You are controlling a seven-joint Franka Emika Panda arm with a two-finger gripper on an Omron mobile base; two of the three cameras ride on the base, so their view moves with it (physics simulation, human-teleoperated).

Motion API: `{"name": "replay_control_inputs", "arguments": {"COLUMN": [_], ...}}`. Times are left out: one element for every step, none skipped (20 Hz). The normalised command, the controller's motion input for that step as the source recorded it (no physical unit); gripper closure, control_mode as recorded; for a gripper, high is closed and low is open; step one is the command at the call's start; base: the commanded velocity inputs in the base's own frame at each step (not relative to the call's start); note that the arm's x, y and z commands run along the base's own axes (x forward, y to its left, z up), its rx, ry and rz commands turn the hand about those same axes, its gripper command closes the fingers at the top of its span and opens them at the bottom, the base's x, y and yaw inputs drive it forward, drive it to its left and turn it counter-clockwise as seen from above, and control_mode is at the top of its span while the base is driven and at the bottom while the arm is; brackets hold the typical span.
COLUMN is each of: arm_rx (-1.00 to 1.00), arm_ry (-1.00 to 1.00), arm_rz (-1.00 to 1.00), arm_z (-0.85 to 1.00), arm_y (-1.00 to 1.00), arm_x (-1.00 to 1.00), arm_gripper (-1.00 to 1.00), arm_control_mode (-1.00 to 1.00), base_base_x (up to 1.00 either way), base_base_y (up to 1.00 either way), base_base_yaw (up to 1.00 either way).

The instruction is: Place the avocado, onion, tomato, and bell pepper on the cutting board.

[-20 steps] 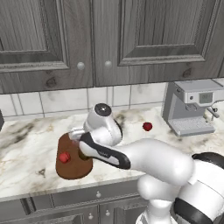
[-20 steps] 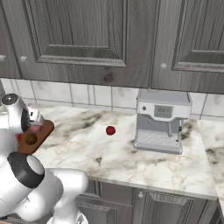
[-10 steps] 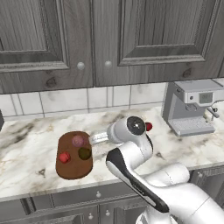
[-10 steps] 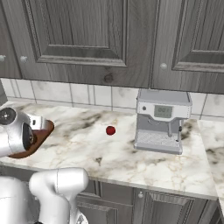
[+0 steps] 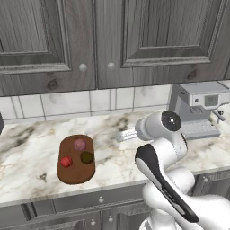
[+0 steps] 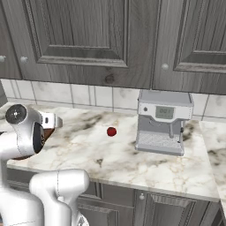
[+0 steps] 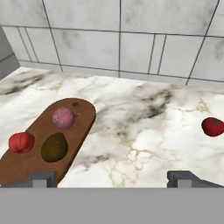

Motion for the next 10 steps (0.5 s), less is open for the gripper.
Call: {"name": "replay_control_inputs", "arguments": {"arm_rx": [-0.05, -0.07, -0.06, -0.05, -0.03, -0.02, -0.01, 0.00, -0.02, -0.01], "arm_ry": [0.00, 0.00, 0.00, 0.00, 0.00, 0.00, 0.00, 0.00, 0.00, 0.00], "arm_rz": [-0.10, -0.11, -0.12, -0.12, -0.10, -0.09, -0.07, -0.05, -0.02, -0.01], "arm_z": [0.15, 0.14, 0.09, 0.01, 0.00, 0.00, 0.00, -0.16, -0.34, -0.44], "arm_y": [-0.66, -0.62, -0.62, -0.60, -0.64, -0.60, -0.51, -0.47, -0.36, -0.37], "arm_x": [0.00, 0.00, 0.00, 0.00, 0.00, 0.00, 0.00, 0.00, 0.00, 0.11], "arm_gripper": [-1.00, -1.00, -1.00, -1.00, -1.00, -1.00, -1.00, -1.00, -1.00, -1.00], "arm_control_mode": [-1.00, -1.00, -1.00, -1.00, -1.00, -1.00, -1.00, -1.00, -1.00, -1.00], "base_base_x": [0.00, 0.00, 0.00, 0.00, 0.00, 0.00, 0.00, 0.00, 0.00, 0.00], "base_base_y": [0.00, 0.00, 0.00, 0.00, 0.00, 0.00, 0.00, 0.00, 0.00, 0.00], "base_base_yaw": [0.00, 0.00, 0.00, 0.00, 0.00, 0.00, 0.00, 0.00, 0.00, 0.00]}}
